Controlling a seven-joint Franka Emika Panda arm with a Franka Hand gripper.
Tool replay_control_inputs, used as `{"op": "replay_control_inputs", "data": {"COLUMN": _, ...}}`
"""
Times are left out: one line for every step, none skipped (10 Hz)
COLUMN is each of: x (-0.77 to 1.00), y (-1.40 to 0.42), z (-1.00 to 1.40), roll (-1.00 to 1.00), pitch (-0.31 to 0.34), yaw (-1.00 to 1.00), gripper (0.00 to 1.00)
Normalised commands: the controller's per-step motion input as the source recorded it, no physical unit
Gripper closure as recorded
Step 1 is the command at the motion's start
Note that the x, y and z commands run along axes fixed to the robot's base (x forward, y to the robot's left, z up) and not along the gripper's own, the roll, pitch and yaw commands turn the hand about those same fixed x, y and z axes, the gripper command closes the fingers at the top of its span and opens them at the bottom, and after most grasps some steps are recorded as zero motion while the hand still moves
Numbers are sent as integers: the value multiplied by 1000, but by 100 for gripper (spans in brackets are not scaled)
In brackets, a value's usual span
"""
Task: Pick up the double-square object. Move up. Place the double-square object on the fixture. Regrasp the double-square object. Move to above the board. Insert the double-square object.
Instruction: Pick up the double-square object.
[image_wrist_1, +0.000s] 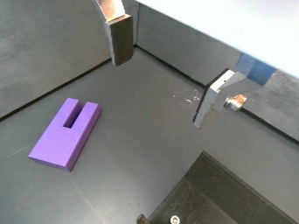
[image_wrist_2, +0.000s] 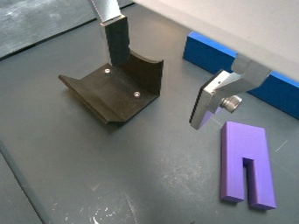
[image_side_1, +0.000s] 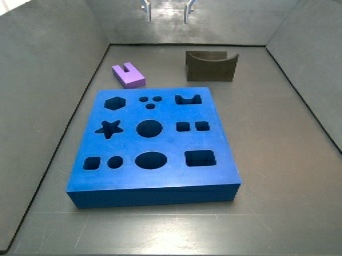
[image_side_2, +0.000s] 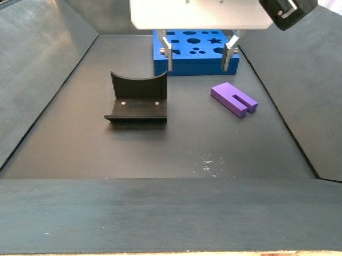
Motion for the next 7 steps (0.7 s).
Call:
{"op": "replay_control_inputs", "data": {"x": 0, "y": 0, "z": 0, "roll": 9, "pitch": 0, "yaw": 0, "gripper": 0}}
{"op": "replay_control_inputs", "data": {"x": 0, "y": 0, "z": 0, "roll": -17, "pitch": 0, "yaw": 0, "gripper": 0}}
{"op": "replay_control_inputs", "data": {"x": -20, "y": 0, "z": 0, "roll": 0, "pitch": 0, "yaw": 0, "gripper": 0}}
{"op": "replay_control_inputs", "data": {"x": 0, "y": 0, "z": -26, "roll": 0, "pitch": 0, "yaw": 0, "gripper": 0}}
{"op": "replay_control_inputs", "data": {"x": -277, "y": -194, "z": -197, "roll": 0, "pitch": -163, "yaw": 9, "gripper": 0}}
{"op": "replay_control_inputs", "data": {"x": -506, "y": -223, "z": -349, "roll": -97, "pitch": -277, "yaw": 214, "gripper": 0}}
{"op": "replay_control_inputs", "data": {"x": -469, "y": -314, "z": -489, "roll": -80, "pitch": -229, "yaw": 389, "gripper": 0}}
